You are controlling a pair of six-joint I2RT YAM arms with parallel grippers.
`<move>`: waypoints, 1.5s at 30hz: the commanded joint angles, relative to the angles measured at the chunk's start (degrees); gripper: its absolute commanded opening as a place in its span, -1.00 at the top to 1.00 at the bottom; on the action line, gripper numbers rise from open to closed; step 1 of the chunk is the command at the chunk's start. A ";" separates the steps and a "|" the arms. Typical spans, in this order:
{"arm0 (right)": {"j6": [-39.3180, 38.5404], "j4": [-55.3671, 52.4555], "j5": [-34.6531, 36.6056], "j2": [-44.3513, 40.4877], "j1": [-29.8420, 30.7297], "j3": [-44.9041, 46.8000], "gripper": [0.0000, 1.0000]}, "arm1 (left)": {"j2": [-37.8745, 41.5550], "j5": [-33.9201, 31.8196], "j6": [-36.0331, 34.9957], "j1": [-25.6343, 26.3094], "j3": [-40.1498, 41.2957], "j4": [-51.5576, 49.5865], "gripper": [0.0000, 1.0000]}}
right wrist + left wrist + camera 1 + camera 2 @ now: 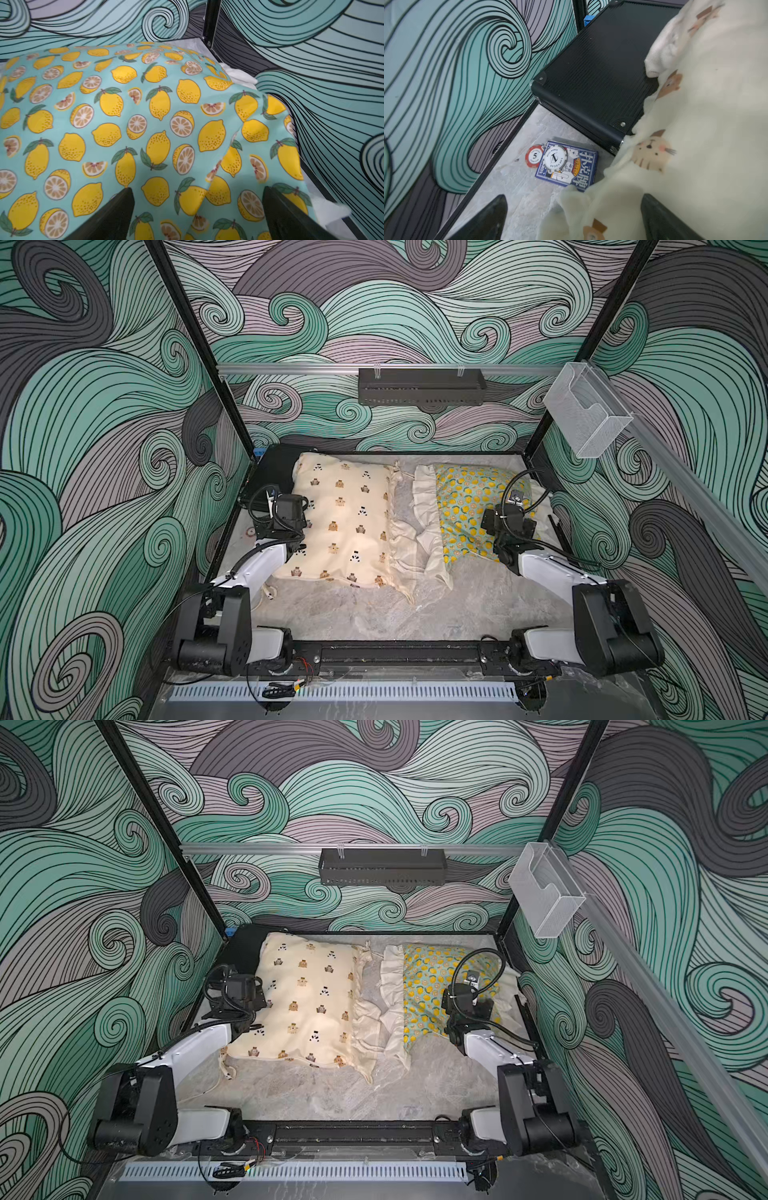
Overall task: Zip up pillowcases
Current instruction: Reset both arms
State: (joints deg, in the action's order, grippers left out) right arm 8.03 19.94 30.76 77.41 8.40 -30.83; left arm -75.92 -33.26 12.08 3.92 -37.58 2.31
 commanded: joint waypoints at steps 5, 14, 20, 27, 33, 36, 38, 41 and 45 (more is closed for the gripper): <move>-5.73 8.34 -1.01 -0.55 -0.40 1.08 -0.99 | -2.40 9.67 -10.34 -1.34 4.28 19.16 -0.97; -9.55 27.36 -16.92 8.49 -3.36 7.45 -0.99 | -8.18 20.29 -11.25 -3.04 9.86 32.41 -0.97; -8.26 28.31 -22.66 10.47 -6.18 7.70 -0.99 | -11.98 21.98 -11.59 -3.73 11.84 39.38 -0.97; -8.56 30.30 -22.64 10.69 -5.99 8.39 -0.99 | -11.69 25.14 -9.02 -6.47 10.48 36.13 -0.97; -8.56 30.02 -22.67 10.74 -6.05 8.34 -0.99 | -11.50 25.17 -9.00 -6.38 10.34 35.66 -0.97; -8.56 29.90 -22.67 10.74 -6.03 8.25 -0.99 | -11.47 25.17 -9.00 -6.38 10.35 35.61 -0.97; -8.65 29.80 -22.72 10.66 -5.96 8.17 -0.99 | -11.48 25.18 -9.02 -6.38 10.38 35.58 -0.97; -8.75 29.82 -22.61 10.68 -5.95 8.17 -0.99 | -11.43 25.17 -8.98 -6.38 10.34 35.58 -0.97; -8.65 29.29 -22.74 10.87 -5.94 7.81 -0.99 | -11.47 25.17 -9.00 -6.38 10.37 35.61 -0.97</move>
State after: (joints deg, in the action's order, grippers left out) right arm -0.64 48.40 8.56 88.40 2.35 -22.26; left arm -87.24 -9.10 2.61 -2.31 -26.06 37.69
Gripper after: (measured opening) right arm 0.993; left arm 0.986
